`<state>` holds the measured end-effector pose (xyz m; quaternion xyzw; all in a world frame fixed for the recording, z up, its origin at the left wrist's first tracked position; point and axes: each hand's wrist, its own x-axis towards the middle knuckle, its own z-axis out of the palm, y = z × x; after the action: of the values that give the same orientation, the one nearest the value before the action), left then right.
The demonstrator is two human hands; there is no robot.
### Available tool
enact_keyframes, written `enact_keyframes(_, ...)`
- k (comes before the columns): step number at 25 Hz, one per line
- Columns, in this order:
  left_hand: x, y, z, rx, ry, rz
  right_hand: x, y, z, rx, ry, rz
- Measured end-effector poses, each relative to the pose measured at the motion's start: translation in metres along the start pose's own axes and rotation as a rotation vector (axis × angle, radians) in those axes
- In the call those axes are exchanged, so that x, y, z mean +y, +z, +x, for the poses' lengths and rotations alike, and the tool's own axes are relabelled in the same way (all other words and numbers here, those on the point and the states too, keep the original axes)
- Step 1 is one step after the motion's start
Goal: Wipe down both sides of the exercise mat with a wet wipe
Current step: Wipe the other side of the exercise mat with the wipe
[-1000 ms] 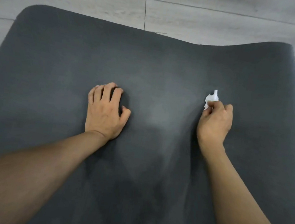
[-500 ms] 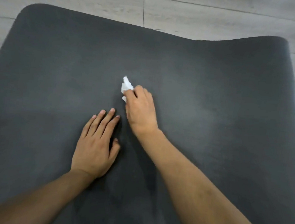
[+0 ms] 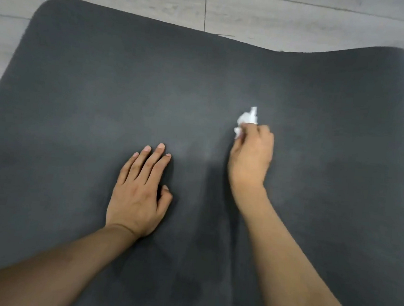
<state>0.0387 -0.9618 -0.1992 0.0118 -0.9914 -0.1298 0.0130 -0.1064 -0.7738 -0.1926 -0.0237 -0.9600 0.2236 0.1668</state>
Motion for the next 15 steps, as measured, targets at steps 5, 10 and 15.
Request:
enact_keyframes(5,-0.004,-0.002,-0.001,0.016,0.015,-0.037,-0.055,0.015,-0.042,-0.182,-0.541,-0.007)
enact_keyframes(10,-0.001,-0.001,-0.001,0.010,-0.003,-0.025,0.091,-0.060,-0.012,-0.030,-0.029,-0.204)
enact_keyframes(15,0.001,0.001,-0.002,0.026,-0.007,-0.009,0.025,-0.030,-0.036,-0.042,0.074,-0.002)
